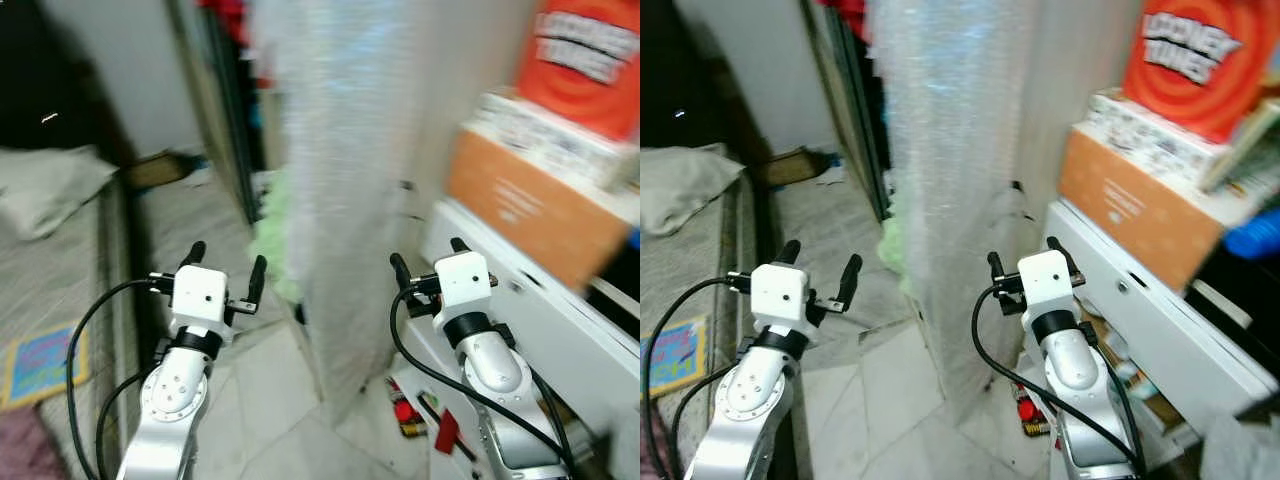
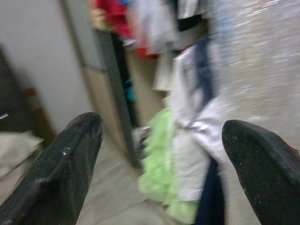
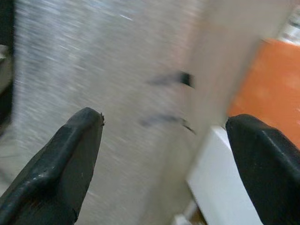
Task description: Clean up the room
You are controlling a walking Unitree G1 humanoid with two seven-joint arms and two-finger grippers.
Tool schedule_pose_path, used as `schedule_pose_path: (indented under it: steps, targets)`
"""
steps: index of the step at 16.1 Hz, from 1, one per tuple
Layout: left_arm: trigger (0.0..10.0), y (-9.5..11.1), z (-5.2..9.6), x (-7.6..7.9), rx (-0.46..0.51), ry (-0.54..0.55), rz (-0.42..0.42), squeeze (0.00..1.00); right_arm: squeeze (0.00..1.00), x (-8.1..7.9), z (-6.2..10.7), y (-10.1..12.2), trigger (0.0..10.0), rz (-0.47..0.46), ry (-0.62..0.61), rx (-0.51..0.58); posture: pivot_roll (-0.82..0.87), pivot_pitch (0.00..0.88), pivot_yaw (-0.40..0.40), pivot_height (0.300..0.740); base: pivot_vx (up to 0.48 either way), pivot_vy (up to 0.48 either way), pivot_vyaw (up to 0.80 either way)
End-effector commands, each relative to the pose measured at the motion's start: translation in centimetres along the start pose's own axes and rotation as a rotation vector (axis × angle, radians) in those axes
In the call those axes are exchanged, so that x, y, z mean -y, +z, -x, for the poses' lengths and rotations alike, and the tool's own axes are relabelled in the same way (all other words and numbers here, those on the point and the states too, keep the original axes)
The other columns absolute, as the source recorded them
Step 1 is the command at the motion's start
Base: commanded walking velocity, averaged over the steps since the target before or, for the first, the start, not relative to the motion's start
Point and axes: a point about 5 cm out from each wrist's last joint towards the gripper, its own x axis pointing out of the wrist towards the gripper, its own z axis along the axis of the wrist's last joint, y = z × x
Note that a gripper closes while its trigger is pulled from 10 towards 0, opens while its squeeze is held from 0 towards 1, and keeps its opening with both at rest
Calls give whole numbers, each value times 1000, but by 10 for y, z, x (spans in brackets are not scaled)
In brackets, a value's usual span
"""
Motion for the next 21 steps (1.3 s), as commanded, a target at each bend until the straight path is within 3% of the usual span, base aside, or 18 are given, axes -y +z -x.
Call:
schedule_pose_path:
  steps: [1,21]
  targets:
    - [10000,0,1,-2,-2,7,-6,0,0,-4,-2,4,10000,-4,11,16,-96,18,-1,740,0,0,800]
    - [10000,0,-5,0,12,-5,-5,0,0,-3,-13,8,10000,6,9,44,-94,0,-3,740,0,0,800]
